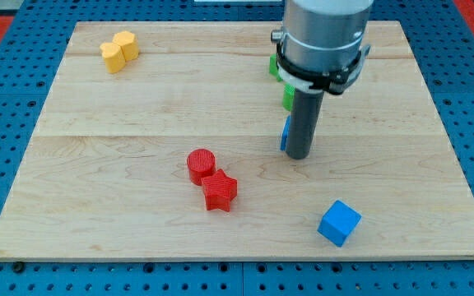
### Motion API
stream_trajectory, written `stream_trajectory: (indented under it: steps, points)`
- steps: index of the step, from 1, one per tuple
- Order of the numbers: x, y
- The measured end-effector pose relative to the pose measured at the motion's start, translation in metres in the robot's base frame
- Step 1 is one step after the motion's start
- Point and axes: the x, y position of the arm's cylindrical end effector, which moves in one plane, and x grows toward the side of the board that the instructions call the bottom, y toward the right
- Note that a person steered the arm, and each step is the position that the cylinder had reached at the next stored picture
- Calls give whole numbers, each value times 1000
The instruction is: Move blue triangle to the left of green star
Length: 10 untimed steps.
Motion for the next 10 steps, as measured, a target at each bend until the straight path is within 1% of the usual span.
stream_trajectory:
  steps: [2,3,5,6,7,9,10]
  points:
    - [-19,-68]
    - [-28,-68]
    - [-28,-58]
    - [-18,-61]
    - [3,-47]
    - [-6,-22]
    - [3,1]
